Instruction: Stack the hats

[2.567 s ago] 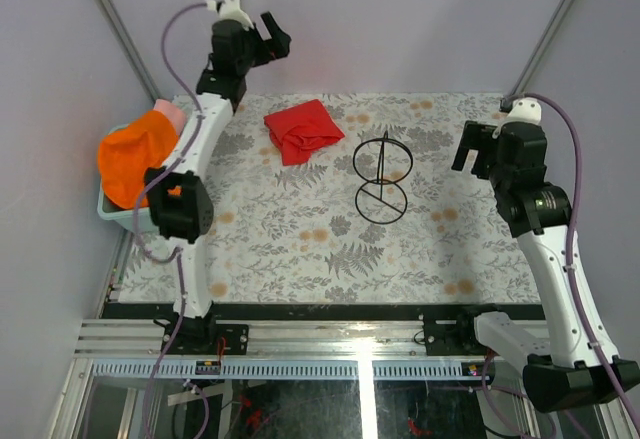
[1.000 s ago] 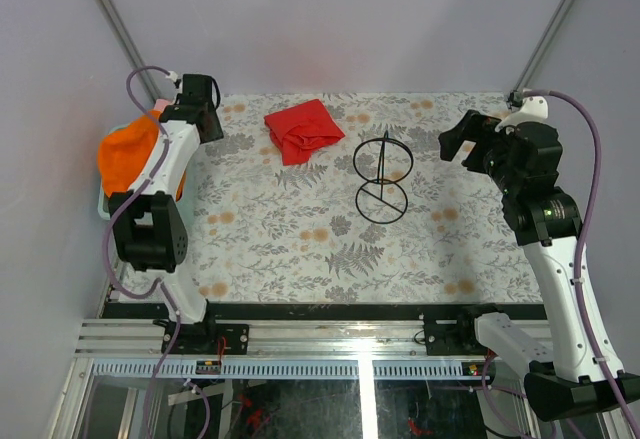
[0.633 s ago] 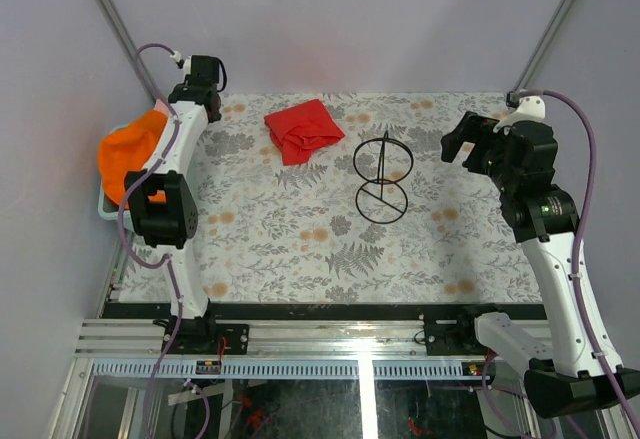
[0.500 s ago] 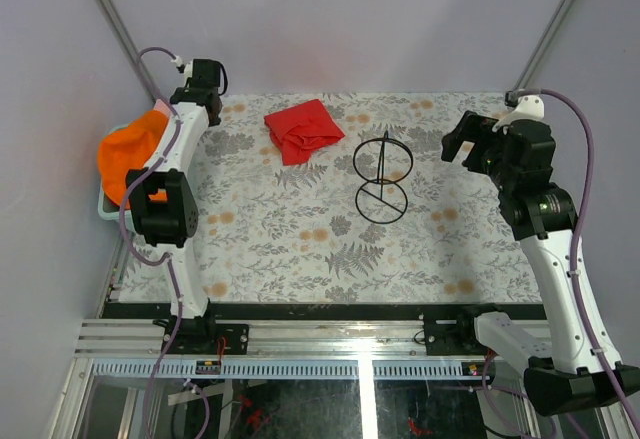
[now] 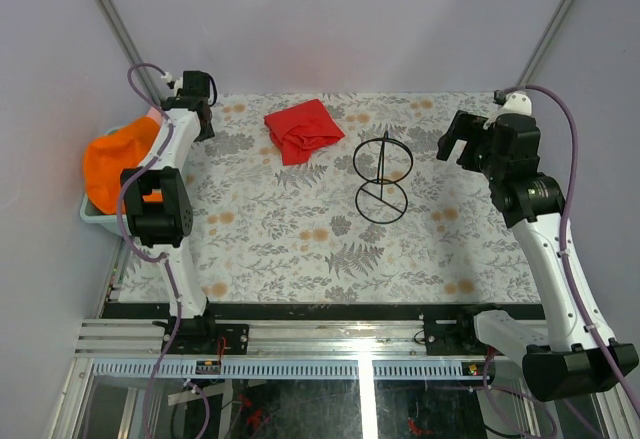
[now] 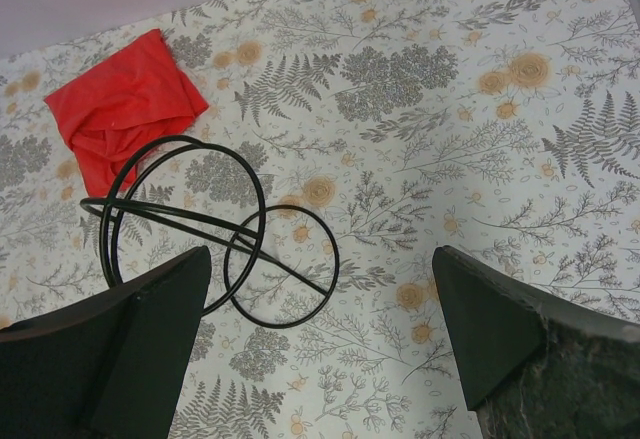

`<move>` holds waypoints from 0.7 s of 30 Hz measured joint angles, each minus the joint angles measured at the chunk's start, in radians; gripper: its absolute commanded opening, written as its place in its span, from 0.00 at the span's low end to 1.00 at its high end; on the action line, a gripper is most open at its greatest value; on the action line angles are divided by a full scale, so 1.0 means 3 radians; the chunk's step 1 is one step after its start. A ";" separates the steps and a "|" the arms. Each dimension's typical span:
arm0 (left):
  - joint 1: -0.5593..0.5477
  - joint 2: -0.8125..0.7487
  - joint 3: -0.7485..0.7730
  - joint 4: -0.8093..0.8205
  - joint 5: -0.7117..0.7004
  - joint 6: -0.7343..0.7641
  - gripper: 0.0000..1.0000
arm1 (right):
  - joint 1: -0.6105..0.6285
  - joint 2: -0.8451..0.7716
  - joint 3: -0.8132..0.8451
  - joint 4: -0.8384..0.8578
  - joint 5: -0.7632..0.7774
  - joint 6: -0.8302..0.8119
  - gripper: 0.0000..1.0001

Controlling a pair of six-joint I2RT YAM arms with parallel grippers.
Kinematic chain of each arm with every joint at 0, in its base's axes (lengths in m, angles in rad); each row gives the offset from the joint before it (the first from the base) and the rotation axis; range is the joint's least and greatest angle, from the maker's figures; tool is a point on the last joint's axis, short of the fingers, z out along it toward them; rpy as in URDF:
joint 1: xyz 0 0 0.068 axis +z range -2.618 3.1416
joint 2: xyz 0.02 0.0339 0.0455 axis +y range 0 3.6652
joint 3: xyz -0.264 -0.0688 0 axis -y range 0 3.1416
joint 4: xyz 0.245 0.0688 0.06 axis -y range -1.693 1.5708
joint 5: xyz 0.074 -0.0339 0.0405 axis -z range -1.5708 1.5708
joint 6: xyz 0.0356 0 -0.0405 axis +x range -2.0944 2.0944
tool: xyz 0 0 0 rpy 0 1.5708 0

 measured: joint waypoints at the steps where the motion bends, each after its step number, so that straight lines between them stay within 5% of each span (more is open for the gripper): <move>1: 0.0001 0.0000 0.0003 0.0003 0.0013 -0.0001 0.50 | 0.0000 0.0014 -0.0004 0.0004 -0.0001 0.0000 0.99; 21: 0.0156 -0.0641 -0.0309 -0.0008 -0.0233 0.0027 0.53 | 0.0000 0.0290 -0.0009 0.0081 -0.0027 0.0111 0.99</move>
